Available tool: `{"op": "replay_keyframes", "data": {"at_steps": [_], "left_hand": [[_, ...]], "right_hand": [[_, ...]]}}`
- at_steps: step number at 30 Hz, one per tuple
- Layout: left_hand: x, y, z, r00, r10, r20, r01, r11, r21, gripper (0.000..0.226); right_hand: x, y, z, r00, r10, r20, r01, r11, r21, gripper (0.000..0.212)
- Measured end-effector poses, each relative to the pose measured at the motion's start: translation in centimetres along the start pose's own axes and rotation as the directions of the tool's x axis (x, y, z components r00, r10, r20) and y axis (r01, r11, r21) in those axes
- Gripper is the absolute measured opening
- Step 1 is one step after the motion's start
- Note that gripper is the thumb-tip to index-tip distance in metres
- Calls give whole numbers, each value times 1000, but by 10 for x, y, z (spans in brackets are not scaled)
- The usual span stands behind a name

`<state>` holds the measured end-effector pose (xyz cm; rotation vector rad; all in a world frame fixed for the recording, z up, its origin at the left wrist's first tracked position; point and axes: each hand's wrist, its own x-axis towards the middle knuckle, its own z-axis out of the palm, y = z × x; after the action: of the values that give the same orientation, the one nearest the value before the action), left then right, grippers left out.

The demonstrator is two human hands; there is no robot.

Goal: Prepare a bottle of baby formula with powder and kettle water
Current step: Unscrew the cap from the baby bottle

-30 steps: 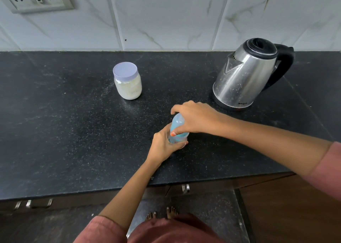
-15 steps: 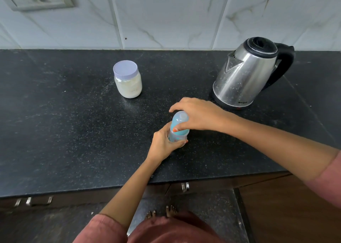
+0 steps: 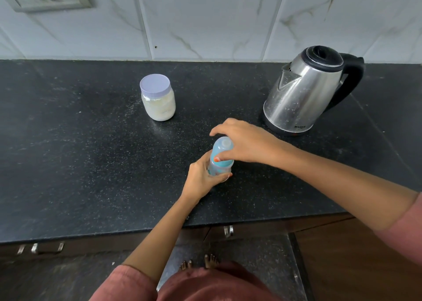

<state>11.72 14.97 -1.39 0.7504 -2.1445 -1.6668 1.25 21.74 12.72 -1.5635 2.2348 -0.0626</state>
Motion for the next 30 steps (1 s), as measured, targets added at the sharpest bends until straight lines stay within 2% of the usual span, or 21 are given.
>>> {"op": "replay_keyframes", "data": {"at_steps": [3, 7, 10, 13, 14, 16, 18, 22, 26, 28, 30], "left_hand": [[-1, 0, 0, 1000, 6, -5, -6, 1000, 4, 61], [0, 1, 1, 1000, 4, -11, -4, 1000, 3, 56], [0, 0, 1, 1000, -2, -24, 2, 1000, 10, 52], [0, 0, 1, 1000, -2, -22, 2, 1000, -2, 52], [0, 0, 1, 1000, 5, -16, -6, 1000, -4, 53], [0, 1, 1, 1000, 19, -8, -19, 1000, -7, 54], [-1, 0, 1, 1000, 18, -6, -18, 1000, -9, 56], [0, -2, 1, 1000, 13, -6, -13, 1000, -2, 59], [1, -2, 1, 1000, 11, -21, -11, 1000, 17, 58], [0, -1, 1, 1000, 6, -17, -6, 1000, 3, 56], [-1, 0, 1, 1000, 9, -15, -9, 1000, -15, 56]], "right_hand": [[-3, -4, 1, 994, 83, -66, -92, 986, -139, 49], [-3, -8, 0, 1000, -16, -12, 14, 993, -114, 33], [-3, -5, 0, 995, -67, 80, 70, 997, -39, 39], [-3, -2, 3, 996, -74, 48, 69, 994, 84, 34], [-3, -1, 3, 999, -50, 16, 49, 995, 84, 37], [-4, 1, 3, 999, 21, -48, -23, 999, -26, 51], [-4, 1, 4, 995, 62, -81, -69, 994, -87, 51], [-2, 0, 5, 999, 32, -14, -32, 999, -12, 39], [3, 0, 4, 992, -72, 104, 59, 990, 127, 40], [1, -1, 4, 995, -72, 69, 59, 982, 180, 35], [-2, -1, 4, 1000, -4, -4, 5, 991, 130, 48]]}}
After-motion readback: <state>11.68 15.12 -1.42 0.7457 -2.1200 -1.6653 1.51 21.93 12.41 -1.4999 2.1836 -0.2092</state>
